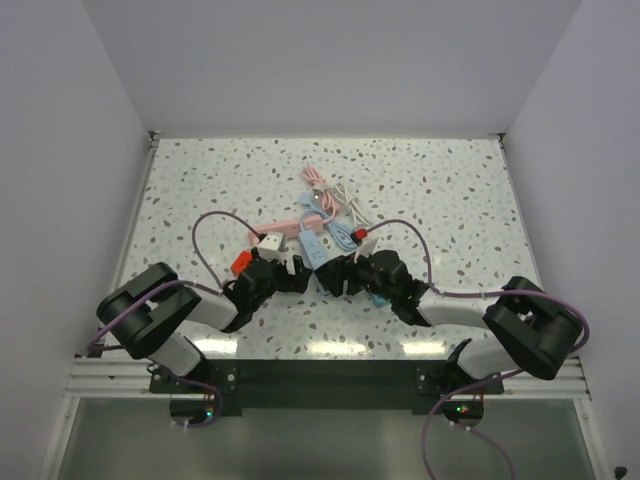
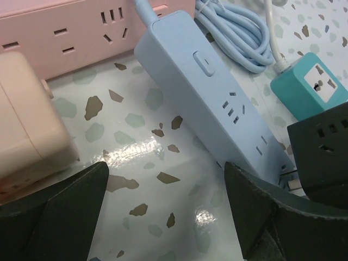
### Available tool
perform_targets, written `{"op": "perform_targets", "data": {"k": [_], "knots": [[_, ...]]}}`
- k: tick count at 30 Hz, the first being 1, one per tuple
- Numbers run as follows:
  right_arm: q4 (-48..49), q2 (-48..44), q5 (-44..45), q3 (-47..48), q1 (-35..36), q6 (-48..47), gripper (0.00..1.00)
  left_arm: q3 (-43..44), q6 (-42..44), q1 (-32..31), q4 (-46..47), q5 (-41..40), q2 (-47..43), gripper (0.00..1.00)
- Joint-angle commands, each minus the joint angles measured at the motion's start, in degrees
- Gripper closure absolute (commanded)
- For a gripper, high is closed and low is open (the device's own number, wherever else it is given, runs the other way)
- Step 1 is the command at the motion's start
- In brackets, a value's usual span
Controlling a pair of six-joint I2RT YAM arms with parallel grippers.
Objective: Insert the plug
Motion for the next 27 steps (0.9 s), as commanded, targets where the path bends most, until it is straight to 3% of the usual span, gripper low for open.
{"op": "perform_targets", "data": {"k": [1,11,21,27], "knots": [[1.27,-0.88,1.34,1.75,0.79,-0.42,1.00,0.11,-0.64,-0.01,6.95,1.51,0.68,0.07],[0.57,-1.58,1.61,1.39,0.88,-0.42,1.00,-1.14,-0.37,-0.01,1.85,-1.22,-8.64,0.07],[1.01,-4.03,1.61,-0.27,0.88,0.55,1.00,4.05,-0.37,-0.01,3.25,-0.16,2.33,0.07],[-1.89,-7.82,3.80,-0.98,0.96,-0.24,1.00,4.58,-0.46,-0.01,3.53,0.10,4.46,0.07]]}}
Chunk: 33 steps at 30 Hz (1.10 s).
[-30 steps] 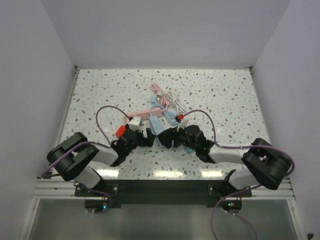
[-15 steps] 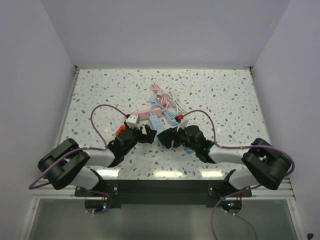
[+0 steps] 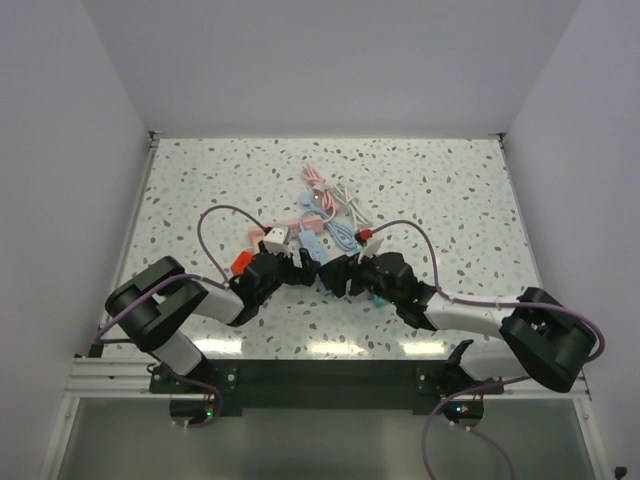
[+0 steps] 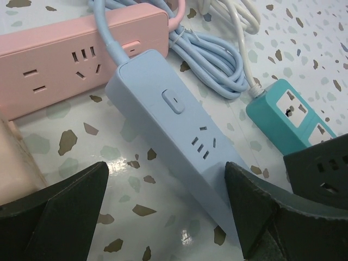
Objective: Insert the plug
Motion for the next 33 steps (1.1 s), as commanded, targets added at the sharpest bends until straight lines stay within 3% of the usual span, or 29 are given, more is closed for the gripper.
{"op": "perform_targets", "data": {"k": [1,33], "knots": [[0.16,-3.32,2.66,0.03,0.24,-0.66,1.00,0.56,0.28,0.01,0.64,-1.06,0.89,0.07],[2.89,4.23,4.69,0.64,0.51,0.22,1.00,-0.41,1.60,0.01,-2.88,-2.02,-2.45,0.07]]}}
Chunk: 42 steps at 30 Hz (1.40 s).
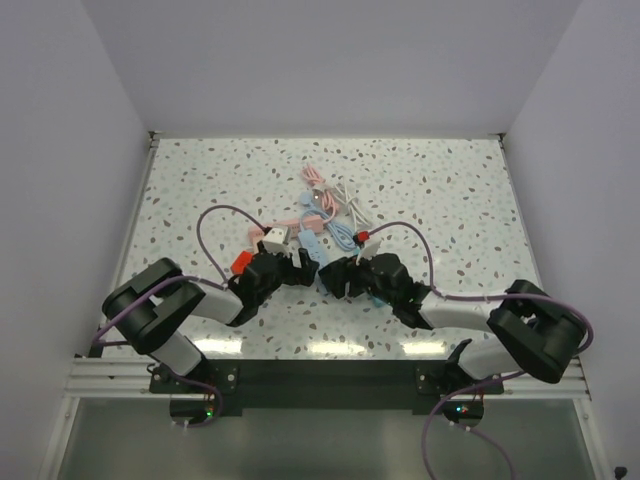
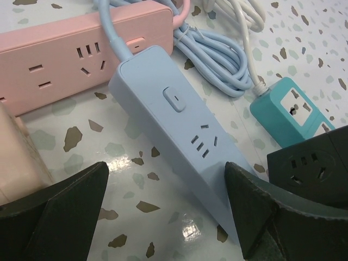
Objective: Insert the plug
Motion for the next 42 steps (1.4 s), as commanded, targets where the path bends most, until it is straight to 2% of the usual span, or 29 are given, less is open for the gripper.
{"op": "perform_targets", "data": {"k": [1,29,42], "knots": [[2.16,1.11,2.48,0.73,0.40,0.02,1.00,-0.41,1.55,0.01,-1.56,-1.61,-1.73,0.07],[-2.49,4.19,9.86,3.63,5.41,1.34,1.00,-0.85,1.82,0.01,-1.74,-0.99,-2.52,0.08],[-5.66,2.78,14.87,5.47,5.93,4.15,1.00,-0.94,2.08,0.01,-0.95,-1.17,-0.06,0.14]]}}
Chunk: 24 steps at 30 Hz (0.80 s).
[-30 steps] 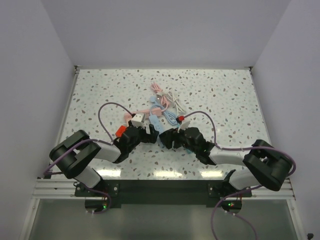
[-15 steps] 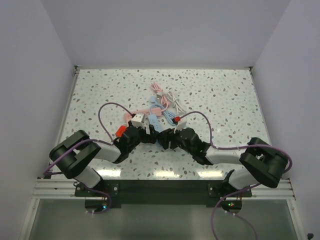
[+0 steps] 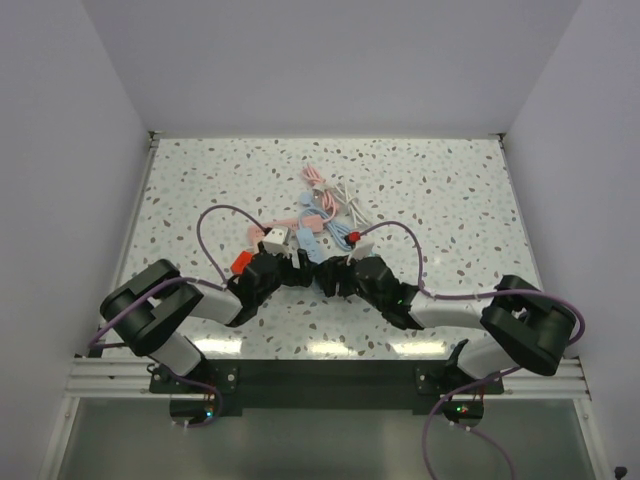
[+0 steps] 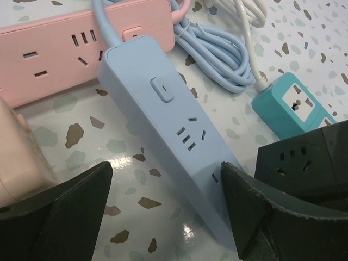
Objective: Insert the plug
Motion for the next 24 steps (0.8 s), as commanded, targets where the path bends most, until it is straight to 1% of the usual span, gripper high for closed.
{"op": "perform_targets", "data": {"k": [1,9,13,24], "knots": [[-3.30,-0.56,3.66,1.58,-0.05,0.89,1.00,-0.94,1.38,0.01,0.71,-1.17,0.82,0.14],[-3.21,-2.06,3.23,1.76,0.03,1.59,1.00,-1.55,1.30,0.01,1.06,-0.99,0.47,0.15],[-1.02,-2.15,1.91,0.80,0.21,2.74,1.00,-1.82,1.38,0.01,1.06,-0.99,0.02,0.16],[1.36,-2.85,0.68,0.09,1.26,4.23,1.00,-2.35,1.30,0.01,1.06,-0.99,-0.77,0.16]]}}
